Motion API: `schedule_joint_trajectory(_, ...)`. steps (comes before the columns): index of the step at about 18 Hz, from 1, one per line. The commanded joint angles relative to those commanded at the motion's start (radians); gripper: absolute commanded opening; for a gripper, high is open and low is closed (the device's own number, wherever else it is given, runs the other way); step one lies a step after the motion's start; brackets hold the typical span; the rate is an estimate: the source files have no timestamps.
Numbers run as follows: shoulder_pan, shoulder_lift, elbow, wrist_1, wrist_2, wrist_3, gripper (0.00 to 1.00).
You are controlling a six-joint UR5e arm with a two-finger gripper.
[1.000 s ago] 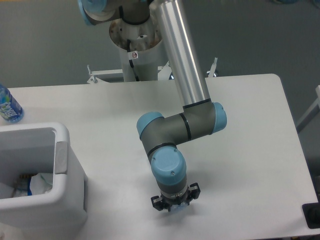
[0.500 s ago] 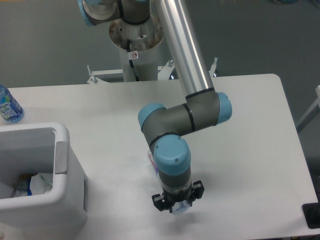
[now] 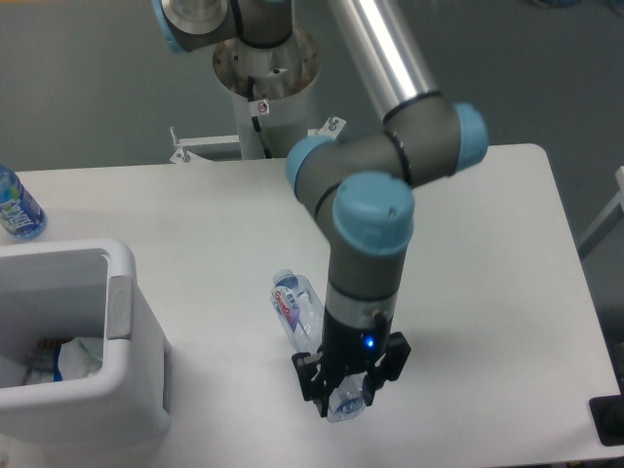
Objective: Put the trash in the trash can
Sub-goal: 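Carry the held bottle over the trash bin and lower it inside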
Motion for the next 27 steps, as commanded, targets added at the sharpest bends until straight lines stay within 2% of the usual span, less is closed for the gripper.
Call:
schedule_joint_trajectory(2,0.003,0.032,0.008,0.015,-0.003,0.0,0.56)
schedule_joint_trajectory(7,-0.011,0.072,0.022,0.109,-0.069,-0.08,0.56)
schedule_joint_trajectory(12,-0.06,0.126,0.031,0.139,-0.098,-0.094,0.56)
schedule_joint_trajectory(16,-0.136,0.126,0.04,0.222,-0.098,-0.094,0.56)
schedule_joint_trajectory(19,-0.17,0.12,0.063,0.233,-0.098,-0.094,0.56)
schedule_joint_trajectory(27,-0.277,0.103,0.064,0.258,-0.097,-0.087,0.56)
